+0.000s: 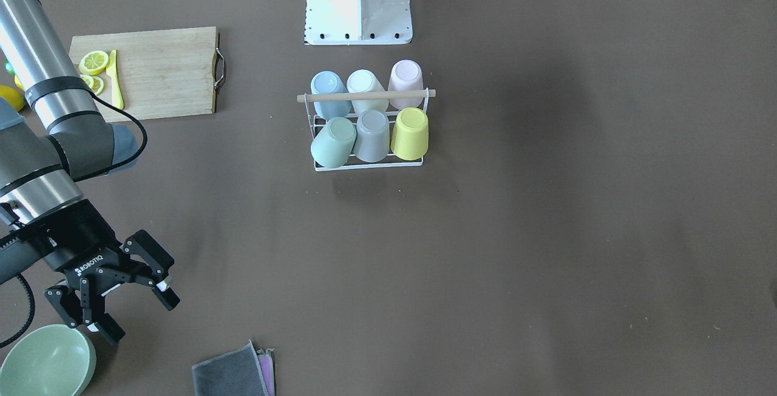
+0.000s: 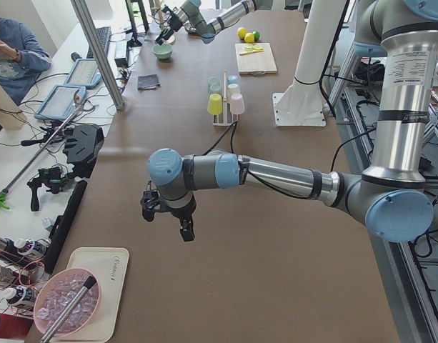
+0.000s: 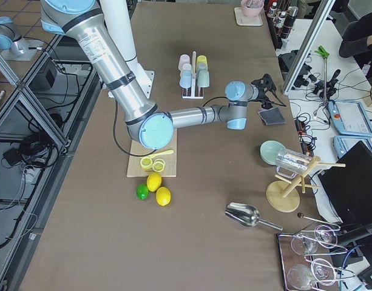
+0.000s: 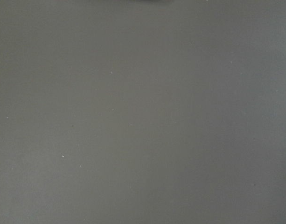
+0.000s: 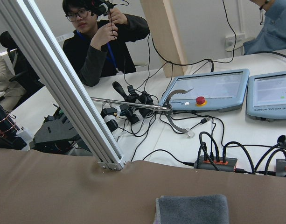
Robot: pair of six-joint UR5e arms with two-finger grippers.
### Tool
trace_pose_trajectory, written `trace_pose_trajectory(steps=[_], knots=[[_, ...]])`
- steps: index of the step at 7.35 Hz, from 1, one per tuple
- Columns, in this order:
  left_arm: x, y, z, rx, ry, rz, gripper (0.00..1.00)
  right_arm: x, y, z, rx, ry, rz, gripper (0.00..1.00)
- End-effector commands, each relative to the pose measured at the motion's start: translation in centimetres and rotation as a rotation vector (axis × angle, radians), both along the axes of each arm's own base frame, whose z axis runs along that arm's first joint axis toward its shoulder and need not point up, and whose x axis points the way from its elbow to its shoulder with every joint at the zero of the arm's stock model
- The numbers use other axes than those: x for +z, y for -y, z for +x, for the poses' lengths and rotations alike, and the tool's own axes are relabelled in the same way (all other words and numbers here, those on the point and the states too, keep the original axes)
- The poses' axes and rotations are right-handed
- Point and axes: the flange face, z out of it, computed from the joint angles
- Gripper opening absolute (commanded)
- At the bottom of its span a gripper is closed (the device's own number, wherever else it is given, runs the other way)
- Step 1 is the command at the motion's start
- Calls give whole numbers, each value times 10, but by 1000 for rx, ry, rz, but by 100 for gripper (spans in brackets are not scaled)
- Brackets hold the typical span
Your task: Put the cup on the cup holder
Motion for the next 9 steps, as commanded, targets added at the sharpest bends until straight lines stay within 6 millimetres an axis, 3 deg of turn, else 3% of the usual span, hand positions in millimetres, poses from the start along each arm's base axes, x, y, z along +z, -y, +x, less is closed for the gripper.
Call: trace_pose_trajectory(steps=[1,3,4,6,7,9], knots=[[15,-9,0,5,-5,57,98,-72,-72,24,-36,-90,-187,100],[6,-2,-4,63,1,165,98,-91,-152,69,-87,-107,-304,100],[11,-4,-6,102,20,196,98,-86,-188,89,-136,-105,-407,100],[13,-9,-11,96,36,188,98,-7,-219,144,-230,-215,-486,100],[17,-10,-11,93,35,177,98,47,-229,181,-294,-333,-463,100],[32,-30,-13,89,32,152,98,178,-217,277,-409,-503,-389,100]])
